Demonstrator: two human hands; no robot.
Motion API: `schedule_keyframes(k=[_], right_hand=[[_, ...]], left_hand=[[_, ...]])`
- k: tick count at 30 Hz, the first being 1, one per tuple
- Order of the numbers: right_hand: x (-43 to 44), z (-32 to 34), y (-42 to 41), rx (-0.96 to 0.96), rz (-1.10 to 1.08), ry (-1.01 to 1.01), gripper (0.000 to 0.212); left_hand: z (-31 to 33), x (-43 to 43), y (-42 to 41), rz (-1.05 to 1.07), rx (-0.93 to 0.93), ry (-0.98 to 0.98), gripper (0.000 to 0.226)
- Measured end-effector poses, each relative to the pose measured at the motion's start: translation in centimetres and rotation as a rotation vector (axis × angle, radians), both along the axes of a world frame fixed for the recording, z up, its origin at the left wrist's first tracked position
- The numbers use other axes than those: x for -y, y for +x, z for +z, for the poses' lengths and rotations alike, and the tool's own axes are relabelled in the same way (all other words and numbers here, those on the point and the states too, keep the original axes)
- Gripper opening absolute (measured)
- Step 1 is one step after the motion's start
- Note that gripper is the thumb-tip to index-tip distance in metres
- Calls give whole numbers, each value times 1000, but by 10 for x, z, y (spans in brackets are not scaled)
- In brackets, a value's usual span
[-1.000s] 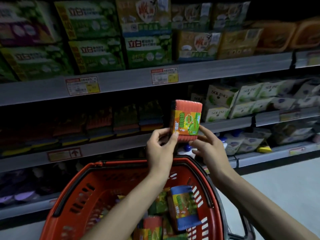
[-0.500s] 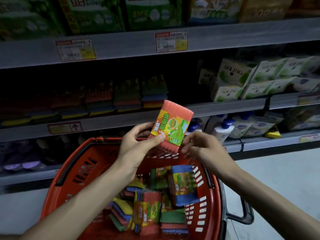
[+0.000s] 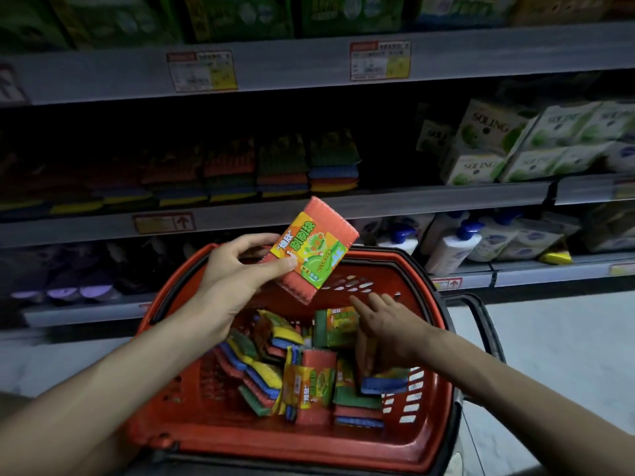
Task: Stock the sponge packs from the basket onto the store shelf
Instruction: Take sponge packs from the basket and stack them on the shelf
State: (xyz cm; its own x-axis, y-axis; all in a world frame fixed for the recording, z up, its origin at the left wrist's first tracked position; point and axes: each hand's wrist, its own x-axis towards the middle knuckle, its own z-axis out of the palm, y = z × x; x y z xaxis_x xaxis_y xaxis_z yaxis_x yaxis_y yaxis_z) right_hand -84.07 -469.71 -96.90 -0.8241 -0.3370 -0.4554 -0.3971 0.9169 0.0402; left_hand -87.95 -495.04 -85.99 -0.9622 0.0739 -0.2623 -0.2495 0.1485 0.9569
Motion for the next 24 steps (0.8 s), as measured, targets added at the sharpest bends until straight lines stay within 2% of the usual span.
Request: schedule_keyframes(k=[1,3,4,6,8,11,14,18,21,24], right_hand=[[-2,2,4,-5,2,1,119],[-7,5,14,-17,-8,-16,85],[-11,5,19,-39,-15,-37,76],[-17,8,29,-57,-56,-131,85],[-20,12,37,-100,-118,-363,87],[-11,30,45,-346,-134,-631,86],[1,46,45,-646,-121,-720,89],[8,64,40,-859,3,-678,70],[10,72,40,-908,-15,-639,73],[17,84,47,-845,-287,-858,80]], left_hand=[[0,6,2,1,-3,3,39],[-2,16,7,6,10,22,42],[-5,21,10,9,25,40,44],[-11,30,16,19,66,78,49],[-16,34,19,47,110,145,50],[-15,34,23,86,142,224,41],[-9,34,22,102,108,260,42],[2,40,21,163,68,352,51],[8,44,22,165,52,384,52],[11,42,24,127,88,423,48]])
